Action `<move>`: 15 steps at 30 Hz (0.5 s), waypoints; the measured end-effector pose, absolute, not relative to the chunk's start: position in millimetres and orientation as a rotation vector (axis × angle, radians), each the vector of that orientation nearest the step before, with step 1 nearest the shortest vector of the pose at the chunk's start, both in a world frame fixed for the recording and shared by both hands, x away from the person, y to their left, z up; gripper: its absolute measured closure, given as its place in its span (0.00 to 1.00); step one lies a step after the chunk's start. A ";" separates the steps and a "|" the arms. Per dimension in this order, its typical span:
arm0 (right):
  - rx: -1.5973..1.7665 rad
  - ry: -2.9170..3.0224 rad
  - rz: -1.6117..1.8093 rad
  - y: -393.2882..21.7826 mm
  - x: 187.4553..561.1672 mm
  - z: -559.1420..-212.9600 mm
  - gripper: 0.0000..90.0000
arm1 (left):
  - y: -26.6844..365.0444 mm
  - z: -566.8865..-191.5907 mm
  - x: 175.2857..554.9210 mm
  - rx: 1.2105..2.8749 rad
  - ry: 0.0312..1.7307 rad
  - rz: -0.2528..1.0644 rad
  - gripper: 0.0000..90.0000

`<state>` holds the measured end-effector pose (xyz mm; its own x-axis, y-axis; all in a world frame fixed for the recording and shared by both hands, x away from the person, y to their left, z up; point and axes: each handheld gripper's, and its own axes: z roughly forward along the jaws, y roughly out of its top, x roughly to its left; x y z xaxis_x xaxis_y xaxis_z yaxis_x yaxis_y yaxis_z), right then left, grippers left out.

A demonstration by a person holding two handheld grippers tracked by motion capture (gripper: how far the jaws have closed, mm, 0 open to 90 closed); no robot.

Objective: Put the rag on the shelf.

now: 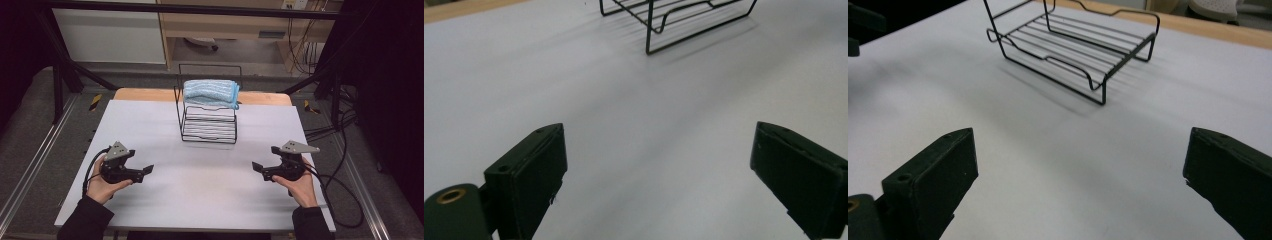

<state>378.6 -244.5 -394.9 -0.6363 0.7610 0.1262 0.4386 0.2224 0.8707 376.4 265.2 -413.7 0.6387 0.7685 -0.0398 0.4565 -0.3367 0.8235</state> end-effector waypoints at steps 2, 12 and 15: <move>1.129 2.180 1.373 -247.7 375.8 -403.7 0.02 | 268.6 -419.9 374.6 1.998 0.960 0.456 0.09; 1.172 2.187 1.354 -267.3 365.1 -433.5 0.01 | 277.8 -441.3 367.7 2.006 0.965 0.435 0.09; 1.176 2.191 1.363 -271.5 360.7 -437.2 0.01 | 280.2 -444.4 364.8 2.018 0.950 0.445 0.09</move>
